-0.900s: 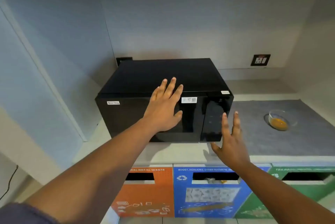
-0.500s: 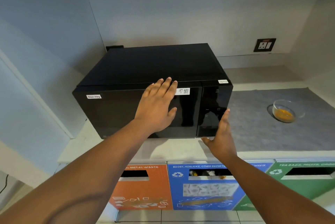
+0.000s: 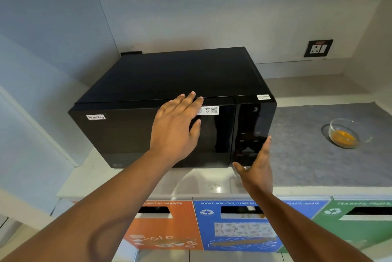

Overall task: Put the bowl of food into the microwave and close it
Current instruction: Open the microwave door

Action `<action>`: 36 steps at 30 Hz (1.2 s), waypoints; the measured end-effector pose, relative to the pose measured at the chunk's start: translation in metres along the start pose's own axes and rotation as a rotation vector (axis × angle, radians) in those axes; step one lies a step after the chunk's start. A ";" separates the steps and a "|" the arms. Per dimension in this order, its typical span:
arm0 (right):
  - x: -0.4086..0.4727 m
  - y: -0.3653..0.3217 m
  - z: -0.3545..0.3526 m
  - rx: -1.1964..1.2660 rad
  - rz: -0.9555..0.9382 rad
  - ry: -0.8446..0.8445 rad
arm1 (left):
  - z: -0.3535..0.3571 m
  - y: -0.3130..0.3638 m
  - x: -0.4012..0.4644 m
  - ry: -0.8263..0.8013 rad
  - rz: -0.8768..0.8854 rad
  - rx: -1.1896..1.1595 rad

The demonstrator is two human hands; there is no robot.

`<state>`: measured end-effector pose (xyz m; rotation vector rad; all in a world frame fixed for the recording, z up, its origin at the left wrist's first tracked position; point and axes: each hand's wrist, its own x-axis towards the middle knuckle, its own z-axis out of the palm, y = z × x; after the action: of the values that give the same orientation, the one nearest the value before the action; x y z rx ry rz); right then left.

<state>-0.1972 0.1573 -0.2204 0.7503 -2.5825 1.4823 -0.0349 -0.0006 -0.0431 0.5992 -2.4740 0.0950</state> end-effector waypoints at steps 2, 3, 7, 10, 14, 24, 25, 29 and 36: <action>0.001 0.001 0.003 -0.009 -0.003 0.026 | 0.000 0.000 0.000 -0.008 -0.012 -0.006; 0.001 0.001 0.005 -0.010 0.005 0.038 | 0.000 0.000 -0.001 -0.008 -0.014 -0.010; 0.001 -0.002 0.010 -0.007 0.031 0.064 | -0.003 0.001 -0.010 -0.009 -0.011 -0.023; 0.002 -0.007 0.008 0.011 0.069 0.008 | -0.008 0.004 -0.012 -0.034 -0.044 -0.069; 0.001 -0.017 -0.014 -0.005 0.006 -0.084 | -0.017 0.011 -0.011 -0.066 -0.102 -0.128; 0.037 -0.113 -0.103 -0.507 -0.691 -0.068 | -0.055 0.036 -0.039 -0.131 -0.316 -0.309; 0.041 -0.124 -0.106 -0.559 -0.745 -0.100 | -0.060 0.039 -0.043 -0.135 -0.341 -0.307; 0.050 -0.151 -0.106 -0.665 -0.805 -0.238 | -0.081 0.045 -0.055 -0.081 -0.365 -0.182; 0.063 -0.166 -0.099 -0.692 -0.765 -0.407 | -0.107 0.031 -0.060 -0.352 -0.454 -0.195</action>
<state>-0.1963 0.1462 -0.0176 1.7331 -2.3081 0.2156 0.0517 0.0727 0.0137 1.1515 -2.5605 -0.4591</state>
